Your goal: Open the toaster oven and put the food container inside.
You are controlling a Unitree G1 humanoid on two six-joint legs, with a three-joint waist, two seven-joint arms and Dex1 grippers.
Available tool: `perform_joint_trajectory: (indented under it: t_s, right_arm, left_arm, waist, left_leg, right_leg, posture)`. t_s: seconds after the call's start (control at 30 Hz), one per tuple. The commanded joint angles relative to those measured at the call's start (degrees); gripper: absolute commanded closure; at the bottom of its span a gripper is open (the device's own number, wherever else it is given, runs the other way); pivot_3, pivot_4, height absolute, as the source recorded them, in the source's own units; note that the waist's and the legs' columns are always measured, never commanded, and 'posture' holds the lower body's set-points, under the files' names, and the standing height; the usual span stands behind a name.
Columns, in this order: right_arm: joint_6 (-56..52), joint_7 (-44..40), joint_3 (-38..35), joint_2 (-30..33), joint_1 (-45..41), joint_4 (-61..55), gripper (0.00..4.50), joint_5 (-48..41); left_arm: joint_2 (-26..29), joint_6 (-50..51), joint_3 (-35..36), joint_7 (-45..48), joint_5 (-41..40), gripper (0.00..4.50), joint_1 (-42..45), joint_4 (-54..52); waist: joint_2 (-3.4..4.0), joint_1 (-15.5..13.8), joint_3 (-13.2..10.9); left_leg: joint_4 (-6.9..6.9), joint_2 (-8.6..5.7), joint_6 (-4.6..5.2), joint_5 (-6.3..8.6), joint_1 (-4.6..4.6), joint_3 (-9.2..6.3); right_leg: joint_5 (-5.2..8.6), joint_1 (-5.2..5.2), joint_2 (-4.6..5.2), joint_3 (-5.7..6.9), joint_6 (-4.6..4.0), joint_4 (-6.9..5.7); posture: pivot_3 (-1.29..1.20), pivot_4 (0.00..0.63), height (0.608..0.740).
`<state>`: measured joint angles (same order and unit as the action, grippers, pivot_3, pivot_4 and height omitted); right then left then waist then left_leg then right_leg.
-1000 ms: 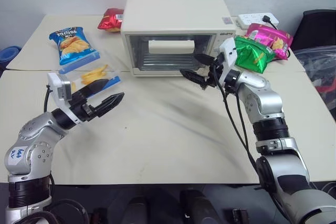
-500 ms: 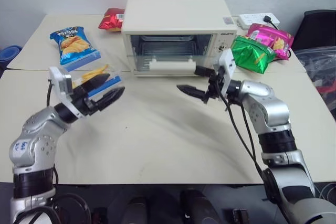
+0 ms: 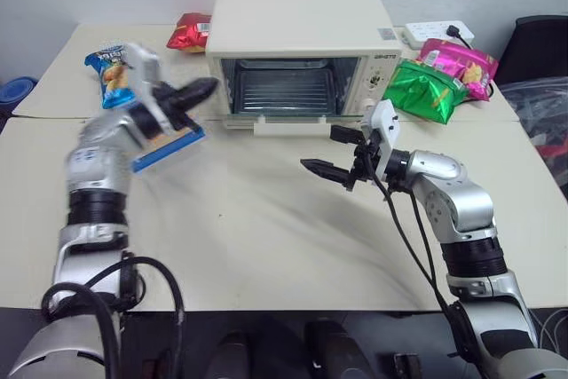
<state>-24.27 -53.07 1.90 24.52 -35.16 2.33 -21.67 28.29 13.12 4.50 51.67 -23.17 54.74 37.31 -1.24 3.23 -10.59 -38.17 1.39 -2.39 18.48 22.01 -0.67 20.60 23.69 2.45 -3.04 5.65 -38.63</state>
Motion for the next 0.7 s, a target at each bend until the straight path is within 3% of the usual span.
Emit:
perform_joint_trajectory:
  t_s: [0.03, 0.07, 0.27, 0.37, 0.6, 0.7]
  right_arm:
    - [2.5, 0.0, -0.6, 1.4, 2.7, -1.9, 0.00, 0.8]
    - [3.4, 0.4, -0.9, 1.8, 4.1, -2.4, 0.00, 1.2]
    - [8.9, 0.6, -9.3, 5.8, 31.6, -16.7, 0.00, -1.5]
    - [9.3, 2.1, -13.9, 6.2, 39.6, -22.2, 0.00, -3.5]
    - [14.3, 2.7, -18.8, 4.9, 38.7, -25.5, 0.00, -8.8]
    - [13.3, 5.1, -18.3, 2.7, 34.2, -25.0, 0.00, -12.3]
  left_arm:
    - [0.4, -4.6, -1.2, 3.3, 3.3, 4.43, 1.5, 1.8]
    - [0.3, -4.9, -1.5, 4.2, 3.7, 4.43, 1.3, 1.9]
    - [1.6, -7.1, -6.4, 6.8, 9.7, 4.43, -5.4, -3.9]
    - [1.8, -9.9, -7.9, 4.5, 13.3, 4.43, -9.4, -5.9]
    - [-0.2, -8.7, -6.0, -1.6, 13.3, 4.43, -16.5, -9.6]
    - [-1.0, -6.5, 1.8, -6.7, 7.6, 3.90, -20.3, -16.3]
  waist:
    - [0.00, 0.2, 0.0]
    - [0.00, 0.2, 0.0]
    - [0.00, -1.6, 0.0]
    - [0.00, -1.6, 0.0]
    - [-0.01, -1.7, 0.0]
    - [-0.01, -1.4, 0.0]
  left_leg:
    - [-0.02, 0.03, -0.02, -0.01, 0.14, 0.01]
    - [-0.02, 0.04, -0.03, -0.02, 0.18, 0.05]
    - [0.00, 0.01, -0.02, -0.02, 0.23, -0.05]
    - [-0.15, -0.11, 0.10, -0.03, 0.14, 0.15]
    - [0.08, -0.16, 0.51, -0.05, -0.66, 0.14]
    - [0.16, -0.05, 0.49, -0.02, -0.79, 0.22]
  right_leg:
    - [0.00, 0.15, -0.03, -0.01, 0.00, -0.05]
    - [0.00, 0.24, -0.03, -0.04, 0.00, -0.10]
    - [0.00, 0.18, 0.05, -0.17, 0.00, -0.03]
    - [-0.08, 0.13, 0.11, -0.19, 0.14, 0.01]
    - [-0.29, -0.60, 0.06, -0.25, 0.24, 0.19]
    - [-0.29, -0.74, 0.02, -0.26, 0.24, 0.32]
  posture:
    - [0.00, 0.150, 0.740]
    - [0.00, 0.150, 0.740]
    - [0.00, 0.150, 0.740]
    - [0.00, 0.150, 0.740]
    - [0.00, 0.150, 0.740]
    - [0.00, 0.150, 0.740]
